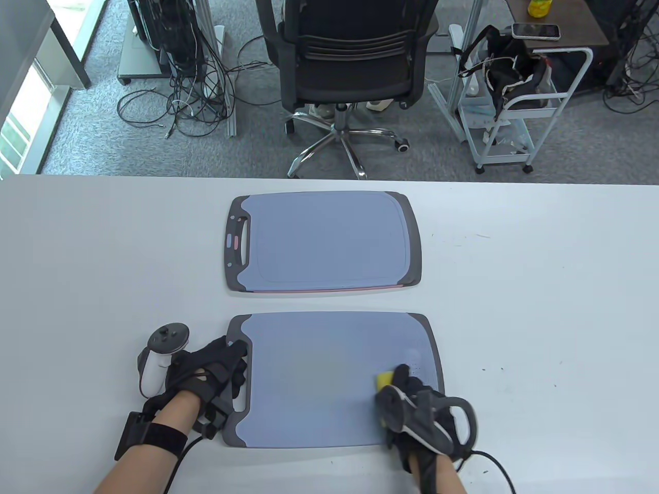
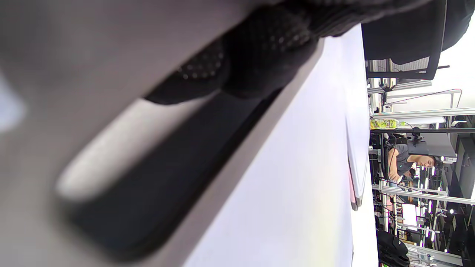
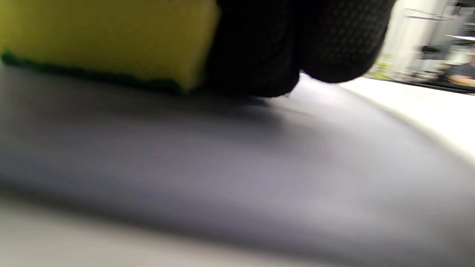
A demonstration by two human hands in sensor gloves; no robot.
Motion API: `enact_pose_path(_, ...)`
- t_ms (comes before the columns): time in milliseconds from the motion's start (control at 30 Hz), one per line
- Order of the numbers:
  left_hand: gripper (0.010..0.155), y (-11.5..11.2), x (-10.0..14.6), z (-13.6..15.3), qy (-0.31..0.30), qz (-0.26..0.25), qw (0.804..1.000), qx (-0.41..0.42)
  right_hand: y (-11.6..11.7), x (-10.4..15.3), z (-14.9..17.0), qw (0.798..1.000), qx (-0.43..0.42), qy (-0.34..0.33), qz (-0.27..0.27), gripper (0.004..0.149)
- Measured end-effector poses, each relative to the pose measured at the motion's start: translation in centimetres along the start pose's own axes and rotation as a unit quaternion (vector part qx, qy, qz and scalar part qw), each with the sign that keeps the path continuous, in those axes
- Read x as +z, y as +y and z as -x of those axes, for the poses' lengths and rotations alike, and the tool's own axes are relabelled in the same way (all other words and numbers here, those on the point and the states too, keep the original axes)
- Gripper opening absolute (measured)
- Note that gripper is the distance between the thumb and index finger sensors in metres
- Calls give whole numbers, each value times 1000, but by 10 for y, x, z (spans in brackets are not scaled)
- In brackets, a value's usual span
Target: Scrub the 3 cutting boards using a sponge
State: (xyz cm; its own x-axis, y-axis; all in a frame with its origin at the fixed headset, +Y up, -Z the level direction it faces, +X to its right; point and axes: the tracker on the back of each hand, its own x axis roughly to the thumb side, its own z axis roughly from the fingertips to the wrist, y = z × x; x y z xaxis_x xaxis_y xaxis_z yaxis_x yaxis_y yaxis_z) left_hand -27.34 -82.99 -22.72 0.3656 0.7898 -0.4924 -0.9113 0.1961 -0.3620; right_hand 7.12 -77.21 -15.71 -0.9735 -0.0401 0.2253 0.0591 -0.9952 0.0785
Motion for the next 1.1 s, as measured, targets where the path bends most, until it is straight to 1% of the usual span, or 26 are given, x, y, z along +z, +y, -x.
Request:
enact_pose_path(67,54,0,0,0,-1,-1,1000,-1,-8,-14,-71,996,-3,-87,1,73)
enact_pose_path(133,54,0,0,0,-1,1,1000,1,-14,-19,-125,986,21,-162,15,73)
enact_pose_path(200,54,0,1,0,-2,-1,1000,0,-17,-19,-165,974,37,-222,36,73)
enact_pose_path(233,54,0,0,1,-2,-1,1000,0,-18,-18,-177,971,41,-231,40,73)
enact_pose_path(267,54,0,0,1,-3,0,1000,1,-18,-18,-179,972,47,-226,39,74)
enact_pose_path(300,54,0,0,1,-3,2,1000,2,-19,-19,-172,974,55,-219,26,74)
enact_pose_path(333,54,0,0,0,-3,4,1000,3,-19,-19,-163,976,46,-213,24,72)
enact_pose_path(367,54,0,1,0,-2,4,1000,4,-18,-19,-148,981,34,-191,29,73)
enact_pose_path(433,54,0,1,0,-2,2,1000,3,-13,-17,-102,991,56,-124,9,73)
enact_pose_path(500,54,0,1,0,-2,2,1000,3,-4,-3,-30,998,52,-34,1,72)
enact_pose_path(533,54,0,1,0,-2,2,1000,3,0,3,-7,999,45,1,-6,72)
enact_pose_path(567,54,0,1,0,-2,1,1000,2,5,15,30,998,28,59,-11,72)
enact_pose_path(600,54,0,1,0,-2,0,1000,2,9,23,55,995,17,97,-14,73)
enact_pose_path(633,54,0,1,0,-2,-1,1000,1,15,35,87,988,5,153,-23,73)
enact_pose_path(700,54,0,1,0,-2,-3,1000,-2,18,46,117,978,-18,207,-30,73)
enact_pose_path(733,54,0,1,0,-2,-4,1000,-3,20,47,124,974,-23,221,-45,73)
enact_pose_path(767,54,0,1,0,-2,-5,1000,-3,19,45,123,974,-42,214,-54,72)
enact_pose_path(800,54,0,1,1,-2,-6,1000,-4,18,42,116,976,-41,209,-42,72)
enact_pose_path(833,54,0,1,0,-2,-5,1000,-3,15,35,103,983,-13,181,-37,73)
enact_pose_path(867,54,0,0,0,-1,-5,1000,-3,11,27,83,989,26,146,-25,72)
enact_pose_path(900,54,0,0,0,-1,-3,1000,-2,9,19,65,995,28,88,-29,72)
enact_pose_path(933,54,0,1,0,-1,-3,1000,-2,5,10,35,999,15,49,-16,73)
enact_pose_path(967,54,0,1,0,-1,-3,1000,-2,2,6,13,999,11,30,-1,73)
enact_pose_path(1000,54,0,1,0,-1,-2,1000,-1,-1,-3,-23,1000,2,-31,4,73)
enact_pose_path(1067,54,0,1,0,-1,-2,1000,-1,-6,-9,-82,993,16,-113,22,73)
enact_pose_path(1100,54,0,1,0,-1,-1,1000,0,-9,-10,-114,985,35,-166,35,73)
